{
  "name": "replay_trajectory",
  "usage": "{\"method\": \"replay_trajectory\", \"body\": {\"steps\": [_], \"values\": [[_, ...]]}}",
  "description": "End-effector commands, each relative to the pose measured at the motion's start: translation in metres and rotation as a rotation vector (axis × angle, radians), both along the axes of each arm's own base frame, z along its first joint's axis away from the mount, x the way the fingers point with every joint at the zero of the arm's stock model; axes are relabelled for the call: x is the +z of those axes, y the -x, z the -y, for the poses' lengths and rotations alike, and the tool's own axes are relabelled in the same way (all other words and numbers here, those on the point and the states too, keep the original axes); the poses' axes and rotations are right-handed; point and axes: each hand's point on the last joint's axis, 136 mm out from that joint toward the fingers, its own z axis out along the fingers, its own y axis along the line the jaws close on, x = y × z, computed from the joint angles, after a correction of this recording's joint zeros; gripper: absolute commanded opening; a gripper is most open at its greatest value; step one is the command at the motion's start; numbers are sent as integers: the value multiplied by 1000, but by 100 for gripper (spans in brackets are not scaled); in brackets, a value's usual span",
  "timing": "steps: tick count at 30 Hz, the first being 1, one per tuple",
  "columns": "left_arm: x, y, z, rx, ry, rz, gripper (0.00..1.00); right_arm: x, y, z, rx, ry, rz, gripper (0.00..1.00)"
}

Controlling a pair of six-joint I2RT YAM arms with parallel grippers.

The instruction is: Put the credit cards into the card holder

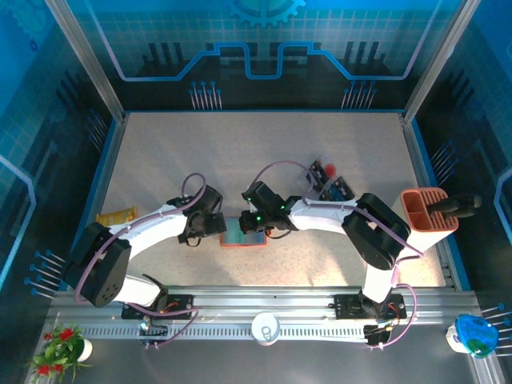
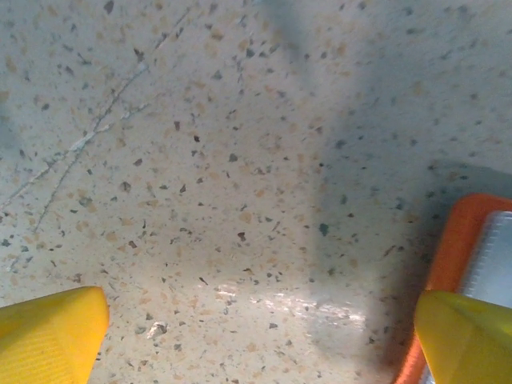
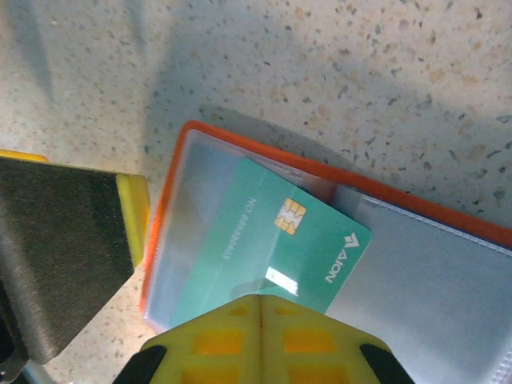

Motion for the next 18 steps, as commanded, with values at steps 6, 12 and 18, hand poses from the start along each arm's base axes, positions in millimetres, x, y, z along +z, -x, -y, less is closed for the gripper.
{"method": "replay_trajectory", "body": {"steps": [6,12,18], "values": [[-23,9,-3,10,-11,-76,99,-26,4,-5,46,97,-20,1],[-26,8,-1,-1,-9,-85,99,-36,9,-24,86,99,-50,0],[-20,6,0,-5,2,-65,99,-24,8,-33,96,68,-43,0]]}}
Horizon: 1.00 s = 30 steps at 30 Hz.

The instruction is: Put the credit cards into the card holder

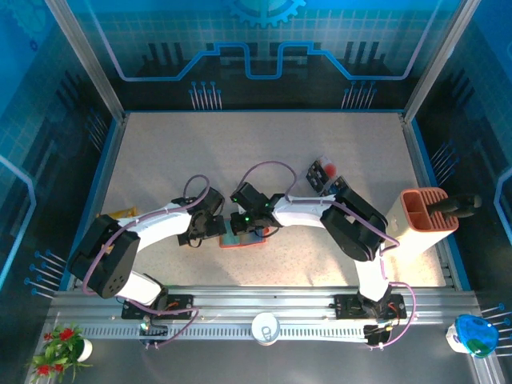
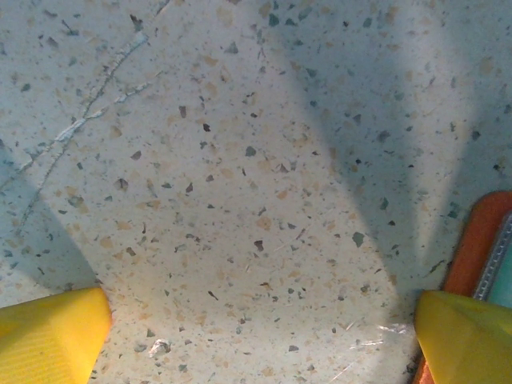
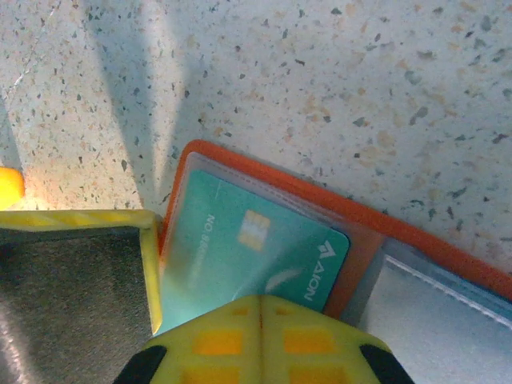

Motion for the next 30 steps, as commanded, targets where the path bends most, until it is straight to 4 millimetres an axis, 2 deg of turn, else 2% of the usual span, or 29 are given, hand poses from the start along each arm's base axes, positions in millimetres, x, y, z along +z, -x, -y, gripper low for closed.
{"method": "replay_trajectory", "body": {"steps": [1,6,10,15,23,27,30], "values": [[-3,2,3,-8,27,-16,99,5,11,-4,40,2,-14,0],[19,-5,4,-4,45,36,99,32,7,7,17,-22,39,1],[34,-7,2,9,62,78,99,38,8,15,7,-18,57,1],[35,-4,-2,21,63,81,99,26,12,19,6,1,39,1],[24,1,-3,23,65,55,99,3,18,10,7,4,-1,1],[23,1,-3,19,66,59,99,0,20,2,24,-16,-20,0],[26,-1,-1,15,74,68,99,7,21,0,33,-30,-14,0]]}}
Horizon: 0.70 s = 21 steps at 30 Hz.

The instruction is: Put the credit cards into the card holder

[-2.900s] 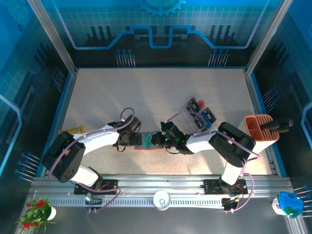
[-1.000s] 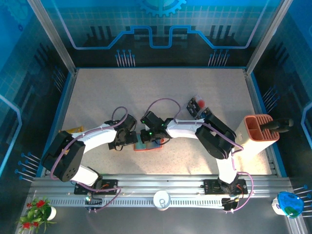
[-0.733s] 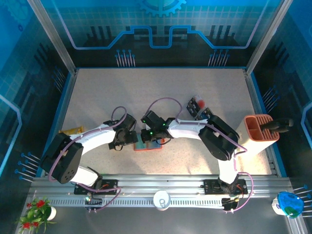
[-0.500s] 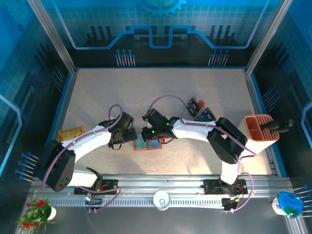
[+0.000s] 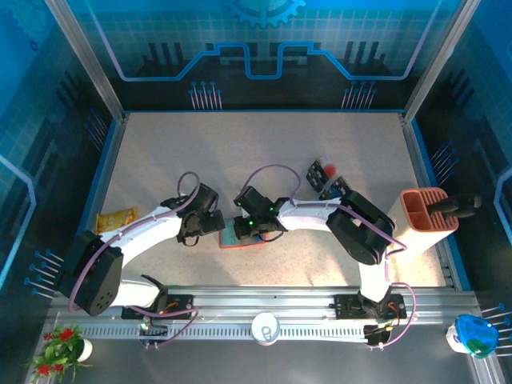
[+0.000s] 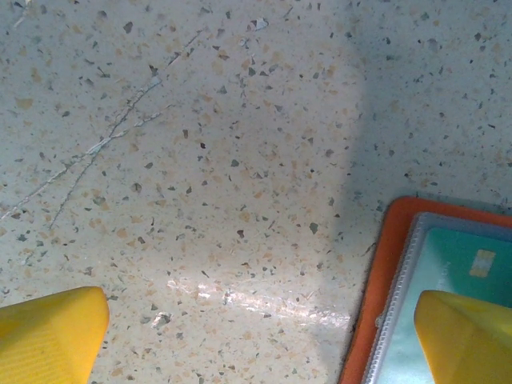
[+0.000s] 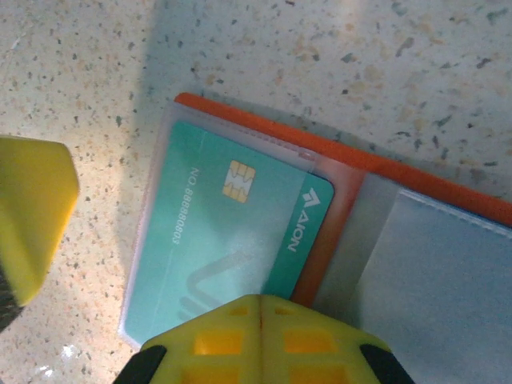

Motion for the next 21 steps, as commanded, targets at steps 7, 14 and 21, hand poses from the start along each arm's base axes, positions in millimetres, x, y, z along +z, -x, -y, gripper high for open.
{"method": "replay_trajectory", "body": {"steps": [7,14,21], "values": [[12,-4,4,-21,32,32,99,43,1,1,23,-71,53,2],[30,-11,13,-21,76,93,99,66,-6,26,7,-92,103,6],[47,-14,40,-55,91,172,99,72,-14,45,5,-94,108,9]]}}
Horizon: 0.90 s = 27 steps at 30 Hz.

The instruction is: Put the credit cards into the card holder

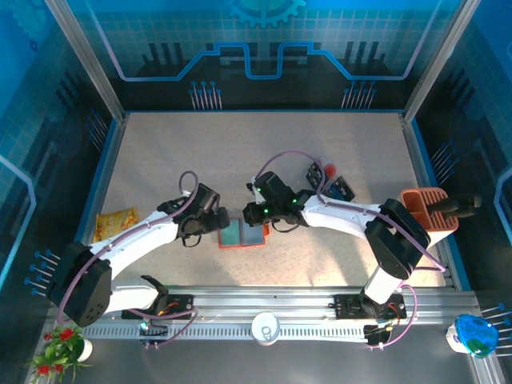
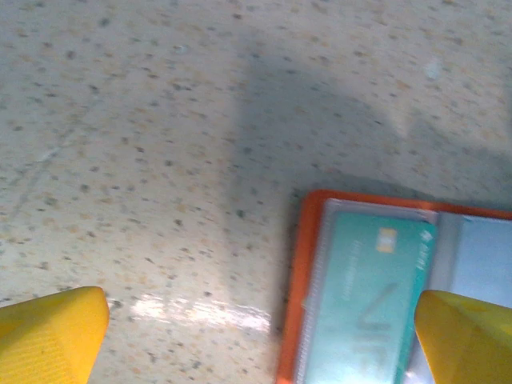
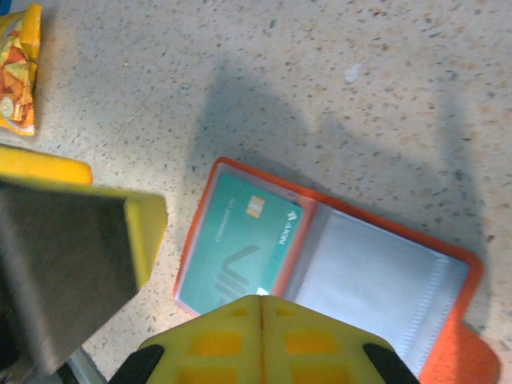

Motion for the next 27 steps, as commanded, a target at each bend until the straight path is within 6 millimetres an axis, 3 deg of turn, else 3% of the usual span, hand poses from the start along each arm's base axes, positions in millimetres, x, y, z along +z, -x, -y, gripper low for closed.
{"method": "replay_trajectory", "body": {"steps": [1,10,27], "values": [[21,-10,19,0,27,71,99,2,5,11,31,17,-4,9],[12,-2,49,-60,-1,57,99,0,4,21,23,48,-7,10],[-13,2,57,-86,-36,11,99,-39,-8,19,37,123,-43,1]]}}
